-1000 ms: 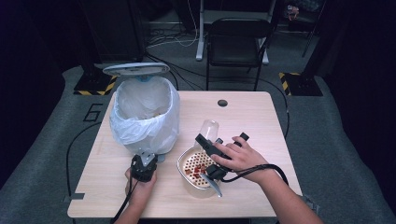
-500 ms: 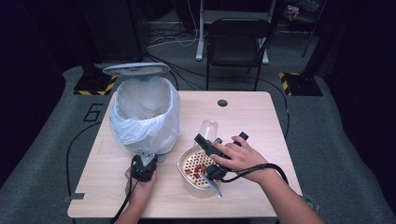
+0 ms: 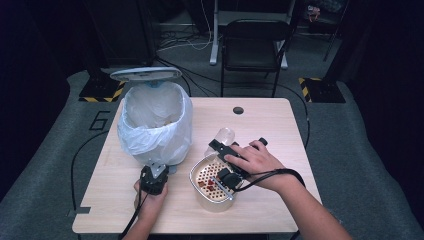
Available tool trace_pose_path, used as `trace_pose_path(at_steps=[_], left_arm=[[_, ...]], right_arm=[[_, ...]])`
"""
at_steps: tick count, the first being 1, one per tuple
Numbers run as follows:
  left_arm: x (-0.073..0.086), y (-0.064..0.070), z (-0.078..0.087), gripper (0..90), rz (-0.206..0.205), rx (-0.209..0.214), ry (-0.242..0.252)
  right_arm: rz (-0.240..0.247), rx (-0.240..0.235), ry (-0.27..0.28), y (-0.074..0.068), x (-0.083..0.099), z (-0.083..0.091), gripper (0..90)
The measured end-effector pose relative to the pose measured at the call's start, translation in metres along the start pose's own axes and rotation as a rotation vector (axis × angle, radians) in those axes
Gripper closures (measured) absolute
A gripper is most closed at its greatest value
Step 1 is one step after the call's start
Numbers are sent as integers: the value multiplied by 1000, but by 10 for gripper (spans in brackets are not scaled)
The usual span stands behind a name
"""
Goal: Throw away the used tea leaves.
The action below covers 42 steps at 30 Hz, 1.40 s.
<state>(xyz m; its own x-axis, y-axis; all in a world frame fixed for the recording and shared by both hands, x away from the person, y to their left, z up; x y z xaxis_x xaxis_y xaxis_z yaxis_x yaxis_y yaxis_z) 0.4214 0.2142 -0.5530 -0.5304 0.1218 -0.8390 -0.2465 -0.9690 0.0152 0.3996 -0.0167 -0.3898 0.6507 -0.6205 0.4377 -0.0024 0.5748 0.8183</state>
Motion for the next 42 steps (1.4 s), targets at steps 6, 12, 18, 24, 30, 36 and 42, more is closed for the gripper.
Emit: trace_pose_path(at_steps=[6, 12, 18, 24, 30, 36, 42], left_arm=[[1, 2, 0, 900, 24, 17, -14], [1, 2, 0, 900, 25, 18, -13], [1, 2, 0, 900, 26, 17, -12], [1, 2, 0, 900, 25, 19, -14], [1, 2, 0, 900, 26, 19, -12], [1, 2, 0, 900, 26, 19, -18], [1, 2, 0, 900, 30, 17, -3]], right_arm=[[-191, -137, 39, 1, 4, -4, 394], [-329, -202, 110, 1, 9, -9, 397], [-583, -253, 215, 4, 23, -12, 397], [-845, -259, 328, 9, 40, -11, 396], [-1070, -302, 408, 7, 50, -12, 396], [-1263, -301, 472, 11, 63, -9, 395], [-1414, -291, 501, 14, 78, -5, 393]])
Point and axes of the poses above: each handheld gripper's, and its own axes: z roughly backward along the jaws, x roughly out of its underside, y roughly to its right, the point moved 5 cm from there along -z, roughly forward along the jaws, and after that the axes turned 9 degrees about z, right-handed, at the moved point
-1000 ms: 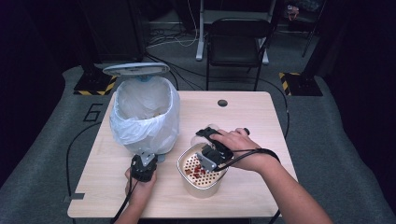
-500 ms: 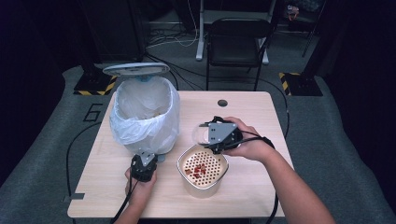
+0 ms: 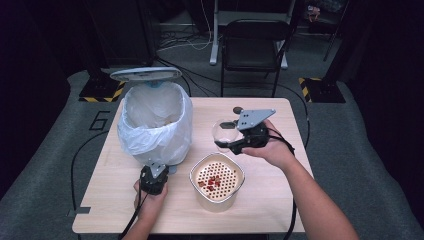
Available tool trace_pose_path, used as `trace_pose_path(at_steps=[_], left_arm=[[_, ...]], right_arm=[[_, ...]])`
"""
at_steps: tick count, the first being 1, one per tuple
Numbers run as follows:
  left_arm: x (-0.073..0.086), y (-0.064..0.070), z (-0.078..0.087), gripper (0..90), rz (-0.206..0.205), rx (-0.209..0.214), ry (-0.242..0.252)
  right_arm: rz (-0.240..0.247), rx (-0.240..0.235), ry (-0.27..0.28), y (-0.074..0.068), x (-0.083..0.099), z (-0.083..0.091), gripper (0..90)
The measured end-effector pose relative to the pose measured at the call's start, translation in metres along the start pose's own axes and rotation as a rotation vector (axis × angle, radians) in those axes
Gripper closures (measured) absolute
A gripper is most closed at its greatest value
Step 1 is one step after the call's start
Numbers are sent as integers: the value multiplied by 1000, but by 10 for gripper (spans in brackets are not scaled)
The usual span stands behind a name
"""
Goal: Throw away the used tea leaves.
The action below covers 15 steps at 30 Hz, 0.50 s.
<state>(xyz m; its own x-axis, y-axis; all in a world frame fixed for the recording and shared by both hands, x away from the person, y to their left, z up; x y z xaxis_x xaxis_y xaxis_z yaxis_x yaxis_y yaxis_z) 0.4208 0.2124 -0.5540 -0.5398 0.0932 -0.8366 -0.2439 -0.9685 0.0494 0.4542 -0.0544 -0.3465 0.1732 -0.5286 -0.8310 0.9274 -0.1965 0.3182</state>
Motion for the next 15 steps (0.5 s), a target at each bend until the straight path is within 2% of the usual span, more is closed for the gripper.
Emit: trace_pose_path(at_steps=[1, 3, 6, 10, 12, 15], left_arm=[[0, 0, 0, 900, 2, 3, -5], [0, 0, 0, 900, 2, 1, -1], [0, 0, 1, 900, -3, 4, -12], [0, 0, 1, 900, -4, 2, -10], [0, 0, 1, 900, -1, 4, -11], [0, 0, 1, 900, 0, 5, -12]], right_arm=[[-77, 14, 27, 6, 3, 5, 391], [-115, 34, 30, 9, 7, 8, 390], [-153, 85, 14, 14, 17, 12, 389], [-183, 130, -1, 18, 26, 16, 390], [-204, 148, -1, 20, 25, 19, 391], [-223, 151, -3, 21, 18, 20, 391]])
Point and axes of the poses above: each handheld gripper's, and its own axes: z roughly backward along the jaws, x roughly out of its underside, y roughly to its right, the point moved 5 cm from there along -z, roughly forward along the jaws, and after that the axes turned 9 degrees about z, right-handed, at the moved point
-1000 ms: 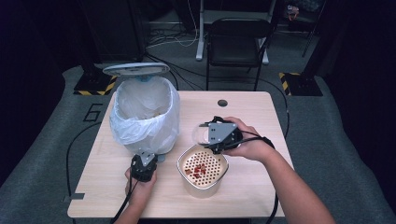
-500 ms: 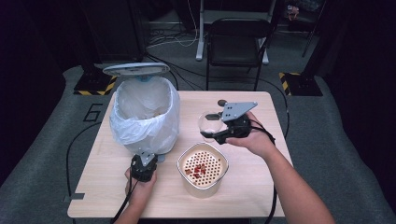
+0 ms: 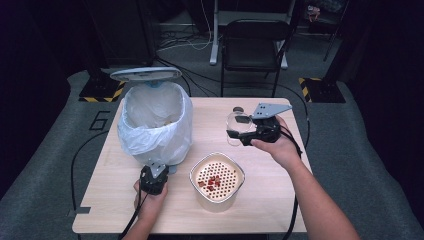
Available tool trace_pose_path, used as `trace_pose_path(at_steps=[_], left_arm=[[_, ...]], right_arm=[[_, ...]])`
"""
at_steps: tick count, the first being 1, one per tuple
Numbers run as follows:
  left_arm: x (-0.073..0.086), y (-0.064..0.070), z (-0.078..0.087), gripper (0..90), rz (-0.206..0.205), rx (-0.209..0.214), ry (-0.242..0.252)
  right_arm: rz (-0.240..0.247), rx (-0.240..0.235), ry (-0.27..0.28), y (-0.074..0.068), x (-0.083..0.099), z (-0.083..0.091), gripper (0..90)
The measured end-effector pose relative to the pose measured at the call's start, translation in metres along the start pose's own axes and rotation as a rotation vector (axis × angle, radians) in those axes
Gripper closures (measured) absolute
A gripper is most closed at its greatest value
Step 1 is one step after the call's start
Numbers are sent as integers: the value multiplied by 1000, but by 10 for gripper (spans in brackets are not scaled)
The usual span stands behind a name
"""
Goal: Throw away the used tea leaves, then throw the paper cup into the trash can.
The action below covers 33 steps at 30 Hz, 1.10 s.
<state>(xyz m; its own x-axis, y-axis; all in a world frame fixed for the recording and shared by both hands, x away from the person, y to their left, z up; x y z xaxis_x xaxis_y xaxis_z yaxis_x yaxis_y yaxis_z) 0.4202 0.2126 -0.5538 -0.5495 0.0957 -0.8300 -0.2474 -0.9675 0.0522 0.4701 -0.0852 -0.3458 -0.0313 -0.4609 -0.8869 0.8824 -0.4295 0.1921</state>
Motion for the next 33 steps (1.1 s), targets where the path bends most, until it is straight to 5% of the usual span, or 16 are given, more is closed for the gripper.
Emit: trace_pose_path(at_steps=[14, 21, 33], left_arm=[[0, 0, 0, 900, 12, 3, 3], [-1, -3, 0, 900, -23, -13, 5], [-1, -3, 1, 900, -18, -4, -3]], right_arm=[[-24, -31, -2, -23, -66, -19, 392], [-4, -48, -10, -29, -101, -35, 392], [4, -52, -19, -36, -134, -72, 388]])
Point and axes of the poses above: each handheld gripper's, and its own axes: z roughly backward along the jaws, x roughly out of its underside, y roughly to its right, the point moved 5 cm from there along -z, roughly forward along the jaws, and after that the axes turned 9 degrees about z, right-handed, at the moved point
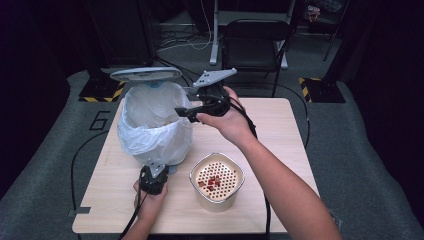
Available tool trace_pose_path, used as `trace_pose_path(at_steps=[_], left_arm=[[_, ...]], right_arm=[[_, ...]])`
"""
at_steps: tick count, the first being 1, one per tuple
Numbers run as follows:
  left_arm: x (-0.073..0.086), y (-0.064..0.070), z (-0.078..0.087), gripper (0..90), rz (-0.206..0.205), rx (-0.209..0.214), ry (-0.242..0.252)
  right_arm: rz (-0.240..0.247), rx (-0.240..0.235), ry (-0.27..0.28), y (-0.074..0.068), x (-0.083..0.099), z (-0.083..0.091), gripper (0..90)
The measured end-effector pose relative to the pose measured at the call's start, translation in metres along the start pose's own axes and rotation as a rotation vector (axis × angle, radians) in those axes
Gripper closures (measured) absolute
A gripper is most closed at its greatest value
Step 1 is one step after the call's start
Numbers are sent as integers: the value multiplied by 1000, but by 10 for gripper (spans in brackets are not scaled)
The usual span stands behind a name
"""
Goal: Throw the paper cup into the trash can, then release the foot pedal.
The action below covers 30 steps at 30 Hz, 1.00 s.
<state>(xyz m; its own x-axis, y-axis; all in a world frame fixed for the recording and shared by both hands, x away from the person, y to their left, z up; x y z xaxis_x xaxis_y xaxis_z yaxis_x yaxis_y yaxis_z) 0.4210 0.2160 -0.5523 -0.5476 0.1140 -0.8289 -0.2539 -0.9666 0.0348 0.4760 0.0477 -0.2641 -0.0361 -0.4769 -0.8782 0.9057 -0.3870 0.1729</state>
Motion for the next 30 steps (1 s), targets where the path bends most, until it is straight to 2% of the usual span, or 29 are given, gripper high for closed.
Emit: trace_pose_path(at_steps=[3, 8, 13, 17, 30], left_arm=[[0, 0, 0, 900, -2, -1, 0], [0, 0, 0, 900, -1, -2, 2], [0, 0, 0, 900, -3, -2, 1], [0, 0, 0, 900, -3, -2, 1], [0, 0, 0, 900, -1, -2, 3]], right_arm=[[-10, 2, -1, 0, -6, -8, 387], [11, 2, 3, -4, -16, -23, 385], [11, 7, -9, -6, -21, -38, 383], [1, 11, -18, -5, -21, -46, 380], [-22, 54, -59, 0, -16, -89, 348]])
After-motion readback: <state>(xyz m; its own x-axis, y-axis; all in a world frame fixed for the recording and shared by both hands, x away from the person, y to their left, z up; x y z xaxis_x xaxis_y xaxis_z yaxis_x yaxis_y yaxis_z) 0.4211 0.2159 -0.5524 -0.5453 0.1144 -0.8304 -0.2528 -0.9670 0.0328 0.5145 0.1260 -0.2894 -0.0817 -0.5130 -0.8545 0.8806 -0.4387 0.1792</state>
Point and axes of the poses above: each handheld gripper's, and its own axes: z roughly backward along the jaws, x roughly out of its underside, y roughly to its right, the point moved 5 cm from there along -z, roughly forward along the jaws, and after that the axes turned 9 degrees about z, right-handed, at the moved point
